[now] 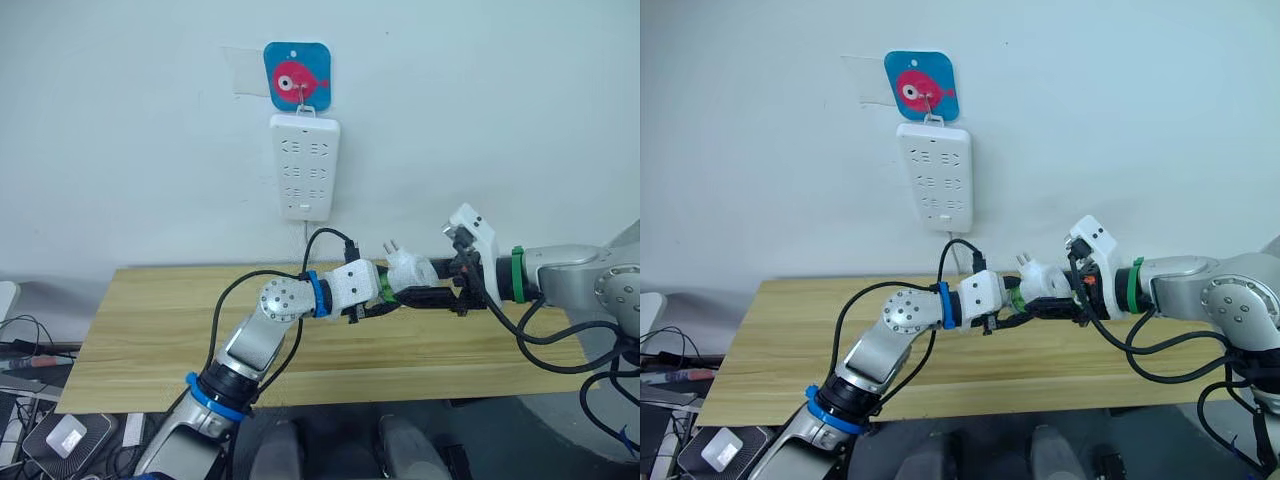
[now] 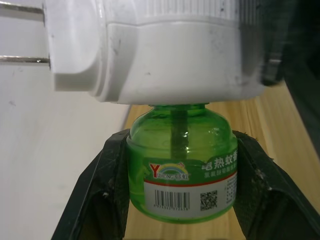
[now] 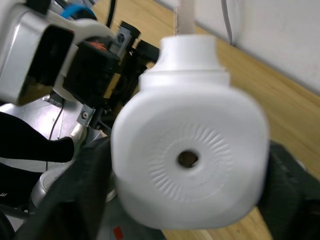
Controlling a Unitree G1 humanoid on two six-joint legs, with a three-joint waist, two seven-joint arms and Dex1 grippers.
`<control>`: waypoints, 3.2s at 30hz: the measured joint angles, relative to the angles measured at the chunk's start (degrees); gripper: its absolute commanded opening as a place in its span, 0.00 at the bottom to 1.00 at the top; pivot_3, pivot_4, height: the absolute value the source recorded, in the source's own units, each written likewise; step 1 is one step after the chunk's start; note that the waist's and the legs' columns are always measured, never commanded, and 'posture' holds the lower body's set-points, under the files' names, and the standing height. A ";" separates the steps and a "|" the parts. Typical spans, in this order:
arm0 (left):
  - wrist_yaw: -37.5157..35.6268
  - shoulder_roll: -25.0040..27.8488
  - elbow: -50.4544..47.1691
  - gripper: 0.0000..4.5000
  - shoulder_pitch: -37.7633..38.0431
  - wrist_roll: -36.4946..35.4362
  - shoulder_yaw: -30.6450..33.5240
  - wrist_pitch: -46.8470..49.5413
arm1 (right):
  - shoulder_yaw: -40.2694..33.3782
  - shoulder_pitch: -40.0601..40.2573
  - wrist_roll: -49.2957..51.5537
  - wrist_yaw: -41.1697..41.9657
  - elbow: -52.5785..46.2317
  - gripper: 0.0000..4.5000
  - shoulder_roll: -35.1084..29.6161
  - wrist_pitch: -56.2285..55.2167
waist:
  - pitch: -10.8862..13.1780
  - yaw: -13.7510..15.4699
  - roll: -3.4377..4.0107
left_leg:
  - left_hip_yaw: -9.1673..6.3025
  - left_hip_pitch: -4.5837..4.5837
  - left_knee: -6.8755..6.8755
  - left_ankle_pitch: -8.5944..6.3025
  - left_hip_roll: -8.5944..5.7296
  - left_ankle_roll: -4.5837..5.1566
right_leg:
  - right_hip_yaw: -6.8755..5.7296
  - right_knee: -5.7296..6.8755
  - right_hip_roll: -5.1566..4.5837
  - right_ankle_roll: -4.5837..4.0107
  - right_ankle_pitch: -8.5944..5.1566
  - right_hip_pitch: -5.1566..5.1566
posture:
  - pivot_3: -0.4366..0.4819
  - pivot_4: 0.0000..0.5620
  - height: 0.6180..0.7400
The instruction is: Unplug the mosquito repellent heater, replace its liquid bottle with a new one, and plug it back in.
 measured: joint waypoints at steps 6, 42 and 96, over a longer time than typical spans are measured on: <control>-0.20 -2.80 -1.94 0.50 2.32 -9.05 3.67 6.55 | -6.35 4.33 1.53 -1.90 -1.49 0.99 2.45 0.14 | 0.00 -0.04 0.00 | -0.03 0.00 0.06 0.00 -0.01 0.00 | -0.03 0.03 -0.01 0.00 0.00 0.05 | 0.27 0.28 1.00; 0.81 -3.67 -7.06 0.50 3.15 -26.71 9.20 19.24 | -11.55 13.34 15.10 -29.43 -10.87 0.67 17.54 -15.15 | -0.04 -2.48 0.01 | -0.03 0.02 0.10 0.01 -0.03 -0.01 | 0.02 0.08 0.03 0.01 0.00 0.08 | 0.26 0.25 1.00; -18.99 21.80 37.56 1.00 -24.98 -18.62 22.49 -2.83 | -4.67 12.29 -3.37 -22.30 -10.94 0.67 27.71 -21.58 | -0.05 0.65 -0.03 | 0.00 0.05 0.10 0.02 -0.03 -0.04 | -0.05 0.40 0.01 -0.01 0.00 -0.10 | 0.34 0.27 1.00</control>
